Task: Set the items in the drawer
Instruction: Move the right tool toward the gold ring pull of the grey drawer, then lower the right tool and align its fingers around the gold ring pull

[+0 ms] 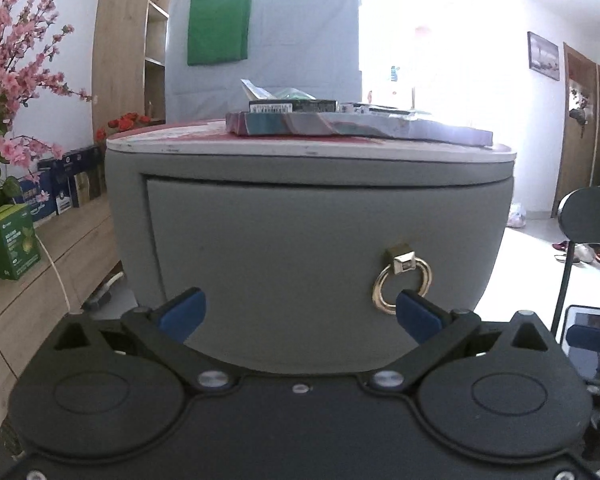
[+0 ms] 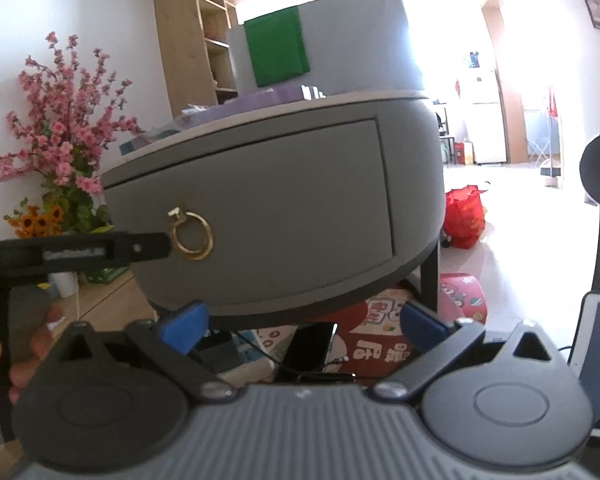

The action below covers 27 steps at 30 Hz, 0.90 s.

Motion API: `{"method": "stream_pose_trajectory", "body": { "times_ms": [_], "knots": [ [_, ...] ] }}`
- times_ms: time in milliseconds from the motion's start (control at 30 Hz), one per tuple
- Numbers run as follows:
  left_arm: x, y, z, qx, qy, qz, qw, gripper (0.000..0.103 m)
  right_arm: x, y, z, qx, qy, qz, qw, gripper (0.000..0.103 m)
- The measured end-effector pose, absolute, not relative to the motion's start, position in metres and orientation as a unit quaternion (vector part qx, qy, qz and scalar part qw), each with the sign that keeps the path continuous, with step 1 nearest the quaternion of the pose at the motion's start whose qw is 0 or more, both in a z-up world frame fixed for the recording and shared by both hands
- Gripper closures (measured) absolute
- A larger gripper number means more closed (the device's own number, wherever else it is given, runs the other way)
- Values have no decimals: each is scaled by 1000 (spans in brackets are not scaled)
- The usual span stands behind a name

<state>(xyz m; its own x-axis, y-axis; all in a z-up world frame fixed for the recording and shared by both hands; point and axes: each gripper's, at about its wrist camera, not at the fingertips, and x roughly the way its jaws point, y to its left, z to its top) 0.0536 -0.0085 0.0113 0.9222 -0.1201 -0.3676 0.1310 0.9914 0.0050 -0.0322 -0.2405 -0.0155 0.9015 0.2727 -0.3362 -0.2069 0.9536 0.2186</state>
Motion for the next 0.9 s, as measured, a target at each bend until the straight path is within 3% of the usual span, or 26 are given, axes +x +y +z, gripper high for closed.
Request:
{"method": "stream_pose_trajectory", "body": {
  "times_ms": [400, 900],
  "knots": [
    [70, 2, 14, -10, 194, -72, 978, 0, -25, -235, -18, 70, 176, 130, 973, 1],
    [48, -18, 8, 100, 133, -66, 984, 0, -7, -234, 20, 29, 104, 97, 989, 1]
  ]
}}
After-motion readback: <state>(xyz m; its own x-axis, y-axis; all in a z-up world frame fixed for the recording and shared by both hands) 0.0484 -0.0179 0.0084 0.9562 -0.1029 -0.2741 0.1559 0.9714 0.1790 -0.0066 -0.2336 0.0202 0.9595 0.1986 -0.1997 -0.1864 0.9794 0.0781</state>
